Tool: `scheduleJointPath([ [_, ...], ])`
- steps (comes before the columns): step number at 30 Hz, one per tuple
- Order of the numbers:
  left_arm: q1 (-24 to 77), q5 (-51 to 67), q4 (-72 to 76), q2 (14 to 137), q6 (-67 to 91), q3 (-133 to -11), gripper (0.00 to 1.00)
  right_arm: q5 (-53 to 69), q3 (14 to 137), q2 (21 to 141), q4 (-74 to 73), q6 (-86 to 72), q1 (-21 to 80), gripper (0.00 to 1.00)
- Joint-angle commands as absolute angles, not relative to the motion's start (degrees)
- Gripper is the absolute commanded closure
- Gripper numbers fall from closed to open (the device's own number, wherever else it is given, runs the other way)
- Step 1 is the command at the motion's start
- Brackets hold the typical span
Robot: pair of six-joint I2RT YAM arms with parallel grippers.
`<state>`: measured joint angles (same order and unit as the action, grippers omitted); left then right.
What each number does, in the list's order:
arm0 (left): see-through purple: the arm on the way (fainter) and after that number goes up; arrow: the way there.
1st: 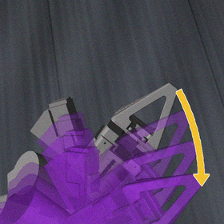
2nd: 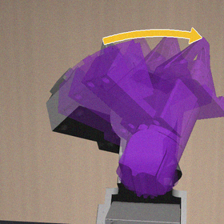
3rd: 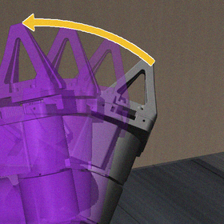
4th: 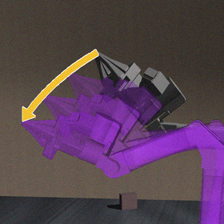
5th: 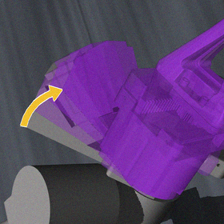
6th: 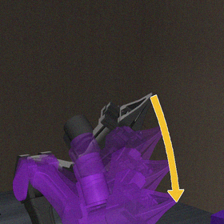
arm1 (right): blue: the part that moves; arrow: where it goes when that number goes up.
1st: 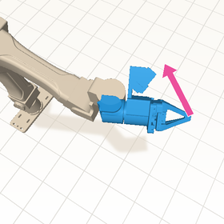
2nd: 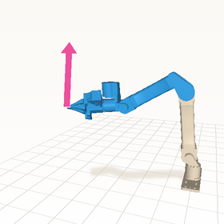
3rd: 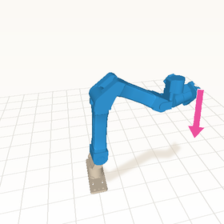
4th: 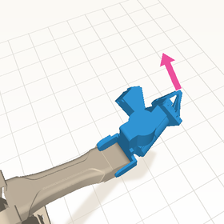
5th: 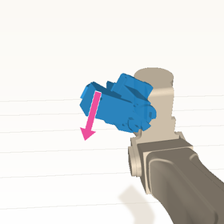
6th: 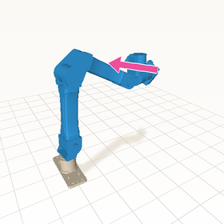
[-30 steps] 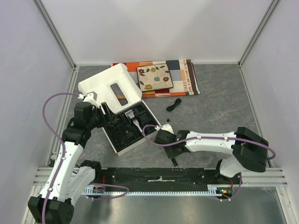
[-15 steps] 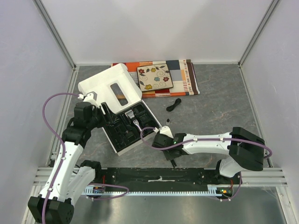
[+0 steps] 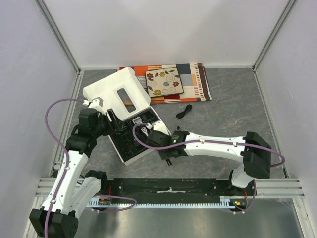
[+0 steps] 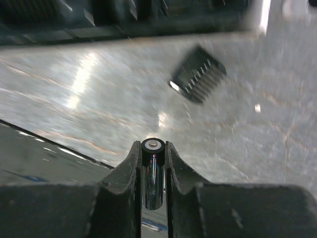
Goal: Sort the hair-cutting tools
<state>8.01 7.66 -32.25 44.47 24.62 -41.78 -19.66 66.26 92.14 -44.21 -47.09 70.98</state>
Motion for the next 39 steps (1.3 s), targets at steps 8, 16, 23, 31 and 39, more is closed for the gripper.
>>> scheduleJointPath([
  [8,8.3,6.6,-31.1,43.8,25.4,-41.9,0.30,-22.0,93.0,106.3,-45.5,-34.4,66.9,0.86],
  [16,8.3,5.6,-31.0,41.1,25.6,-41.8,0.30,-23.1,103.8,115.1,-40.3,-28.4,63.3,0.85],
  [23,8.2,4.0,-31.4,40.4,26.4,-42.0,0.34,-20.7,108.2,121.1,-32.1,-22.9,60.3,0.85],
  [31,8.3,1.1,-31.6,37.8,27.8,-42.3,0.43,-18.4,107.9,123.6,-24.4,-20.0,59.7,0.84],
  [39,8.3,1.1,-31.6,38.0,27.4,-42.3,0.43,-14.9,110.8,127.3,-21.0,-19.6,59.7,0.82],
])
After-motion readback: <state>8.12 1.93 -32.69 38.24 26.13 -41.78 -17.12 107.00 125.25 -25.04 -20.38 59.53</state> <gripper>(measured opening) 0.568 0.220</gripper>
